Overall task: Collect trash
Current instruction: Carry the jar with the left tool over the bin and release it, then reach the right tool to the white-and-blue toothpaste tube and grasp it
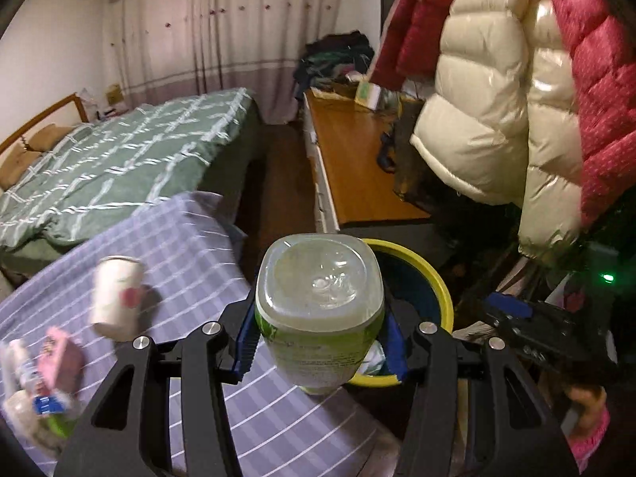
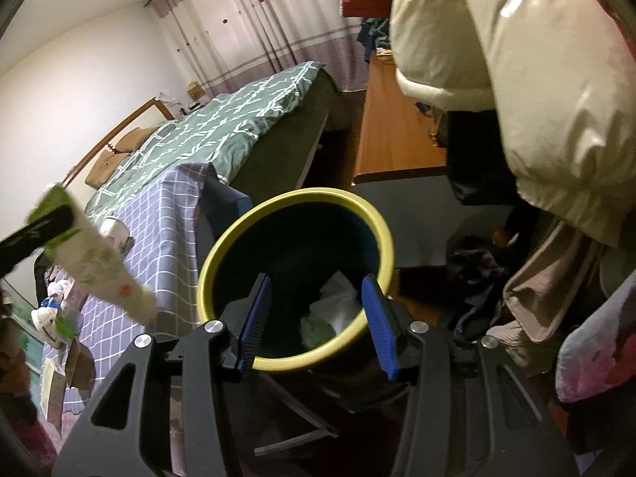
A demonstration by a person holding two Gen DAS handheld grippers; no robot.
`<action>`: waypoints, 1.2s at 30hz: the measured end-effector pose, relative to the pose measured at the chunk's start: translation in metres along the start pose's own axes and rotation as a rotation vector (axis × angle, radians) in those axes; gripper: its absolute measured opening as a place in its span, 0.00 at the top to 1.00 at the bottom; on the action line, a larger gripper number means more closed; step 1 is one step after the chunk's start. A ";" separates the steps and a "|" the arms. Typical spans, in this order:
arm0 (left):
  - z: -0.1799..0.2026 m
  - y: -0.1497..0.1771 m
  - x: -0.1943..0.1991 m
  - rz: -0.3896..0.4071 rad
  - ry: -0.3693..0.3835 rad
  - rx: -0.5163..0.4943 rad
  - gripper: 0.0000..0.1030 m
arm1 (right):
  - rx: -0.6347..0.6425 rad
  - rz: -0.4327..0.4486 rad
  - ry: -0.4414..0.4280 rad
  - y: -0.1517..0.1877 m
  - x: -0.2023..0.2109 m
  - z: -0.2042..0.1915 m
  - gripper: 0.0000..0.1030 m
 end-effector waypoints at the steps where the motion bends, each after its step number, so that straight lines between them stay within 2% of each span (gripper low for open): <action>1: 0.006 -0.002 -0.012 -0.012 0.001 -0.002 0.50 | -0.008 0.000 0.004 0.000 0.000 0.004 0.55; 6: 0.030 -0.005 -0.074 -0.093 0.004 0.001 0.50 | -0.027 -0.006 0.017 0.003 0.000 0.012 0.55; 12: 0.039 0.005 -0.116 -0.182 -0.006 0.023 0.49 | -0.032 -0.009 0.037 0.006 0.000 0.013 0.51; 14: 0.038 0.004 -0.118 -0.165 -0.008 0.034 0.28 | -0.032 -0.008 0.044 0.007 0.001 0.013 0.50; 16: 0.036 0.001 -0.111 -0.134 -0.018 0.035 0.26 | -0.031 -0.008 0.045 0.008 0.002 0.011 0.50; 22: 0.018 0.005 -0.058 -0.074 0.016 0.066 0.20 | -0.016 -0.008 0.045 0.011 0.004 0.006 0.50; 26: -0.010 0.020 -0.004 -0.018 0.007 0.107 0.15 | -0.003 -0.018 0.034 0.014 0.001 -0.005 0.50; 30: -0.050 0.046 0.050 0.043 -0.048 0.157 0.13 | 0.024 -0.034 0.018 0.019 -0.002 -0.022 0.50; 36: -0.122 0.106 0.131 0.124 -0.174 0.262 0.10 | 0.095 -0.061 -0.005 0.032 -0.009 -0.064 0.49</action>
Point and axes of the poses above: each gripper's, at about its wrist camera, not at the fingertips, and x roughly against the way its jaws point, z to its right, y to its underside, the point moved 10 cm from there along -x, roughly the way its jaws point, and after that the axes turned 14 degrees about -z, right-handed, at the moved point
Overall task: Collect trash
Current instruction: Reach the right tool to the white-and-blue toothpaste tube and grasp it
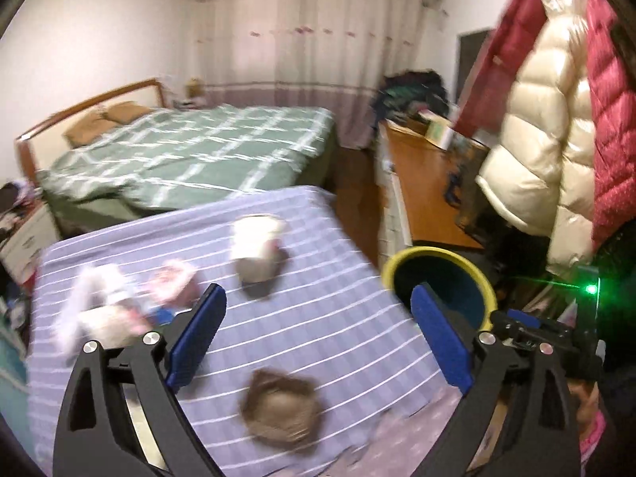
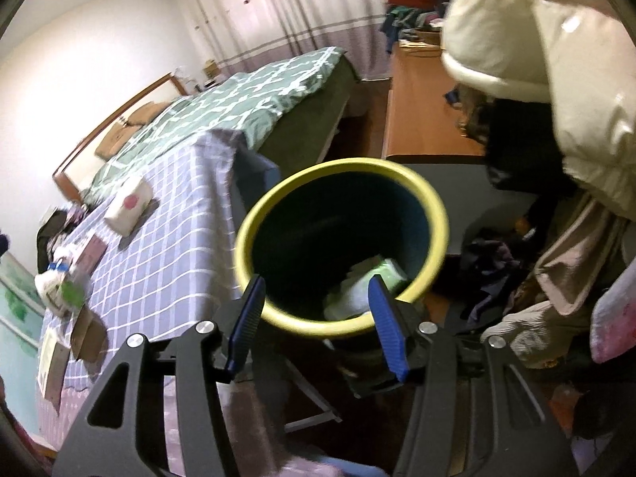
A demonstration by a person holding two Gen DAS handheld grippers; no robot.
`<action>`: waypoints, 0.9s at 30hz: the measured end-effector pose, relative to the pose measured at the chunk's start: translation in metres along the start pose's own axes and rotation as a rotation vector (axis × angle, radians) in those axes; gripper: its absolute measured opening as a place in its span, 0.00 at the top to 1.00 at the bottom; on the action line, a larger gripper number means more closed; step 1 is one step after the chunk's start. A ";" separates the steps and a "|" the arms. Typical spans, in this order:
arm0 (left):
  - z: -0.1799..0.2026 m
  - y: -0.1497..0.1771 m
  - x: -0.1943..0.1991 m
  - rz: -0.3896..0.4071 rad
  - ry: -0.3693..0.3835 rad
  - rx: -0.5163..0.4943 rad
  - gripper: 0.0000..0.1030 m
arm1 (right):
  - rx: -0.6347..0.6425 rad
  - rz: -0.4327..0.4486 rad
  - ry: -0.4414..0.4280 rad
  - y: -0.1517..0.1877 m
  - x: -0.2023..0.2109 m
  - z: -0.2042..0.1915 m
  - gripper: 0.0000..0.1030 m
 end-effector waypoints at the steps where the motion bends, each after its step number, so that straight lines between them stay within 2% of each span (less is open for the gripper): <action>1: -0.022 0.008 0.014 0.015 -0.037 0.025 0.09 | 0.019 -0.007 -0.006 0.002 -0.002 -0.011 0.49; 7: -0.102 0.048 0.066 0.069 -0.162 0.132 0.08 | 0.127 -0.044 -0.039 0.015 -0.012 -0.074 0.49; 12: -0.162 0.086 0.097 0.105 -0.250 0.239 0.08 | 0.251 -0.072 -0.091 0.023 -0.019 -0.146 0.49; 19: -0.217 0.129 0.104 0.089 -0.276 0.337 0.08 | 0.453 -0.076 -0.159 0.025 -0.022 -0.260 0.49; 24: -0.237 0.144 0.098 0.067 -0.268 0.376 0.08 | 0.595 -0.067 -0.194 0.021 -0.025 -0.342 0.49; 27: -0.247 0.152 0.097 0.064 -0.274 0.388 0.08 | 0.653 -0.076 -0.188 0.016 -0.037 -0.374 0.49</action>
Point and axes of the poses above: each gripper's, at about its wrist camera, not at the fingertips, and x roughly against the way its jaws point, z to its right, y to its underside, the point moved 10 cm from there along -x, roughly the way its jaws point, and after that the axes turned 14 degrees about -z, right-handed, at the moved point
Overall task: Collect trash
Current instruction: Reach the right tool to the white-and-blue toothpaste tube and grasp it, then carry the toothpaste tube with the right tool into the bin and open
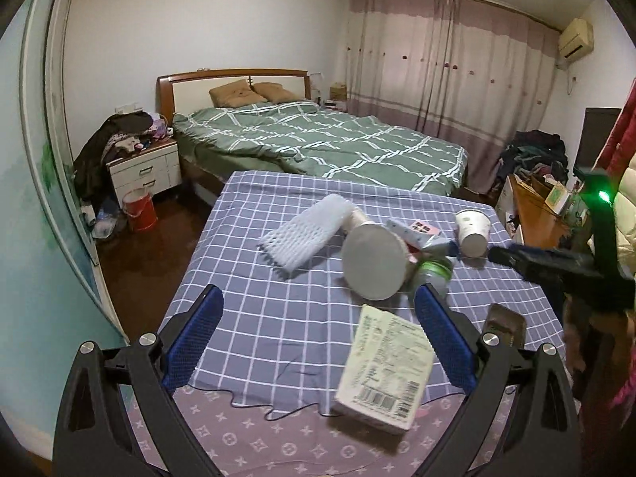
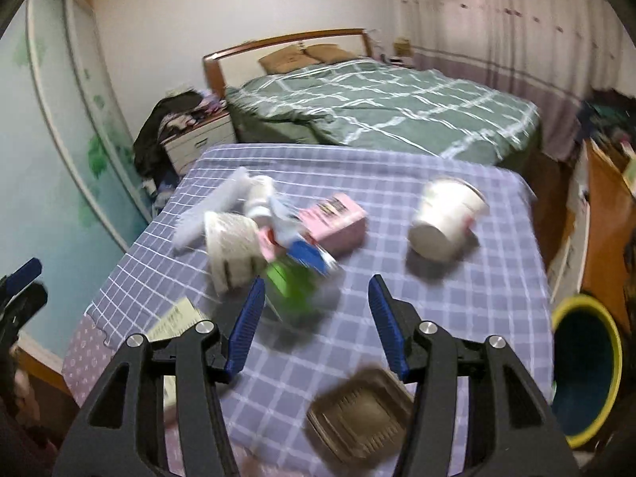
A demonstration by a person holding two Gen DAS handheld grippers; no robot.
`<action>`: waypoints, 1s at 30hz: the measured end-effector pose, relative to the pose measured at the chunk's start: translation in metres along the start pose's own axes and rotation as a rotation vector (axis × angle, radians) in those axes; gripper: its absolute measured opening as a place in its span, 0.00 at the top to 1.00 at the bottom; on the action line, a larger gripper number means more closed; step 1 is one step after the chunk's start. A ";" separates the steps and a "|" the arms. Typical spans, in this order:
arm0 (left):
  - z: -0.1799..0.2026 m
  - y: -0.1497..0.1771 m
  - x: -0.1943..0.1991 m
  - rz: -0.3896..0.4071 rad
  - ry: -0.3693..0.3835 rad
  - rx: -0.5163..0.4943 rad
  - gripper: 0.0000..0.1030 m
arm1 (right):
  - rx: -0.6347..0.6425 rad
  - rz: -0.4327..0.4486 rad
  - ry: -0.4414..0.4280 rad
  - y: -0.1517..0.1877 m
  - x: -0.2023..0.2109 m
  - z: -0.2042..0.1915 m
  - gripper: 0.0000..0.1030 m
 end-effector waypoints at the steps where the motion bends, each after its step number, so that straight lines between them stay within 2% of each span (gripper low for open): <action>1: -0.001 0.000 -0.001 0.000 0.000 0.001 0.08 | 0.017 -0.017 0.001 -0.006 -0.008 -0.005 0.49; 6: -0.008 0.001 -0.007 -0.006 0.013 0.002 0.07 | 0.059 -0.120 0.042 -0.029 -0.055 -0.009 0.49; 12: -0.004 0.004 -0.018 -0.031 0.029 0.002 0.07 | 0.057 -0.188 0.022 -0.040 -0.090 -0.012 0.50; 14: -0.001 0.005 -0.023 -0.038 0.035 -0.003 0.07 | 0.059 -0.198 0.018 -0.040 -0.096 -0.012 0.57; 16: 0.002 0.005 -0.026 -0.043 0.038 -0.007 0.07 | 0.060 -0.199 0.028 -0.041 -0.098 -0.009 0.71; 18: 0.000 0.007 -0.028 -0.046 0.040 -0.009 0.07 | 0.051 -0.199 0.021 -0.041 -0.099 -0.010 0.77; 23: 0.003 0.007 -0.035 -0.055 0.047 -0.011 0.07 | 0.025 -0.173 -0.001 -0.038 -0.090 -0.006 0.77; 30: 0.014 0.011 -0.037 -0.066 0.062 -0.041 0.07 | 0.021 -0.099 -0.025 -0.029 -0.049 -0.006 0.77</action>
Point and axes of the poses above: each gripper's, at about its wrist camera, not at the fingertips, and x roughly against the way its jaws point, z to its right, y to its underside, the point moved 10 cm from there along -x, roughly the way its jaws point, and after that the axes turned 14 degrees about -z, right-handed, at the moved point
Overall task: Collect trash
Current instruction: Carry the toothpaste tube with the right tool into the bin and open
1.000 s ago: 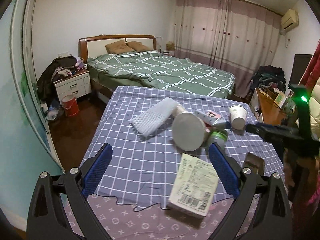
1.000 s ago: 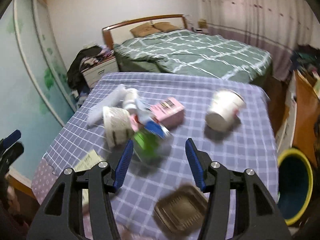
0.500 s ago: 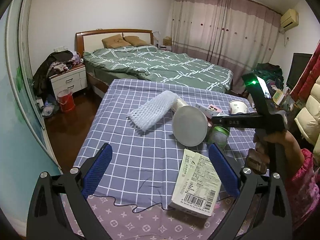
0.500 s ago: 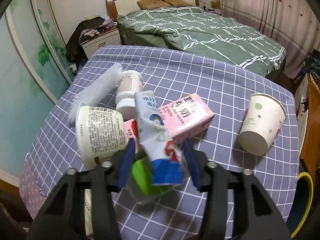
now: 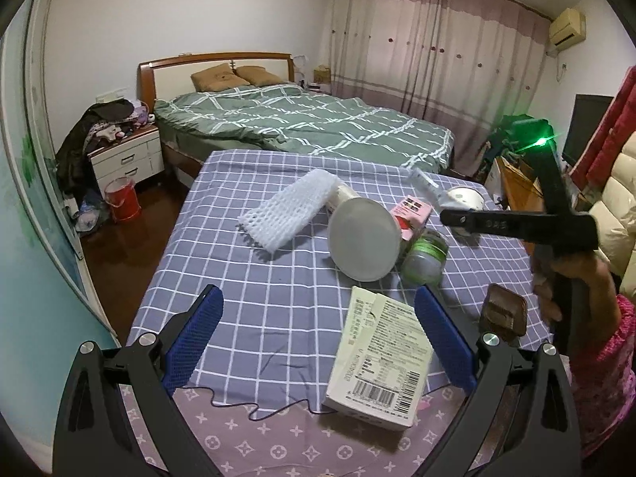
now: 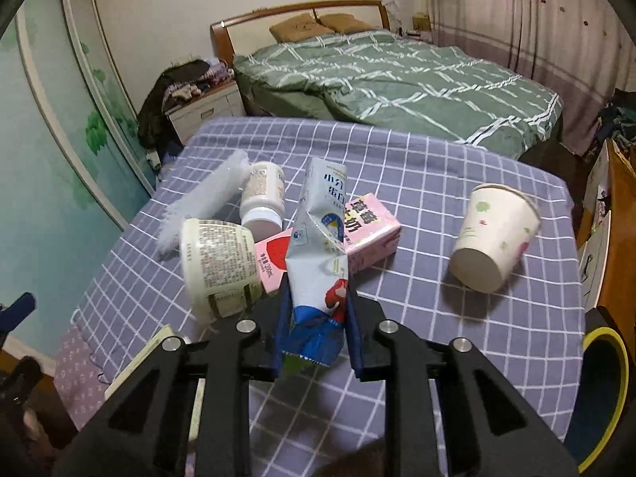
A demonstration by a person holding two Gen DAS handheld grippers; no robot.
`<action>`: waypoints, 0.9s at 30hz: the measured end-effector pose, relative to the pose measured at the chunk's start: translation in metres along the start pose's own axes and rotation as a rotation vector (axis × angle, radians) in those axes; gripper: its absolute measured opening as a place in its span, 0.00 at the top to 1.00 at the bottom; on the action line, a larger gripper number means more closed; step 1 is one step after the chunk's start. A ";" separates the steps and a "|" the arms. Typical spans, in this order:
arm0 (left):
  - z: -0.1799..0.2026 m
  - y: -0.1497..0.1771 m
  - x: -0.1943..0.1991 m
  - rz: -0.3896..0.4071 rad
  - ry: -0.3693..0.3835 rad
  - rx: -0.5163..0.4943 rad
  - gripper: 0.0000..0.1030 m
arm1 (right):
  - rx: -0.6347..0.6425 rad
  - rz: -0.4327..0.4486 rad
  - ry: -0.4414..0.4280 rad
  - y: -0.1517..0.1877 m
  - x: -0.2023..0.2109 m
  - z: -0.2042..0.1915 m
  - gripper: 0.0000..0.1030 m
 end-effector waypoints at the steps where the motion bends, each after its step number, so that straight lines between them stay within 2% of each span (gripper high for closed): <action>1: 0.003 0.001 -0.002 -0.005 0.007 -0.005 0.07 | -0.002 0.008 -0.001 0.002 0.005 0.001 0.77; 6: 0.012 0.004 -0.011 -0.022 0.021 -0.022 0.07 | -0.034 0.053 0.007 0.022 0.034 0.021 0.77; 9: 0.017 0.004 -0.014 -0.029 0.023 -0.034 0.07 | -0.079 0.076 0.032 0.039 0.049 0.048 0.77; 16: 0.032 0.006 -0.020 -0.044 0.032 -0.056 0.07 | -0.304 0.106 0.125 0.096 0.070 0.149 0.77; 22: 0.044 0.009 -0.028 -0.065 0.033 -0.079 0.07 | -0.544 0.066 0.252 0.158 0.070 0.257 0.77; 25: 0.051 0.011 -0.033 -0.081 0.042 -0.092 0.07 | -0.622 0.024 0.296 0.182 0.061 0.295 0.77; 26: 0.055 0.012 -0.034 -0.086 0.046 -0.099 0.07 | -0.639 0.010 0.308 0.188 0.057 0.303 0.75; 27: 0.057 0.012 -0.035 -0.088 0.047 -0.103 0.07 | -0.657 -0.004 0.321 0.194 0.054 0.312 0.65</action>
Point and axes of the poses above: each gripper's, at about its wrist camera, not at the fingertips, and x roughly against the way its jaws point, z to its right, y to its underside, the point moved 10 cm from there along -x, roughly the way its jaws point, and after that the axes turned 14 degrees about -z, right-handed, at the moved point
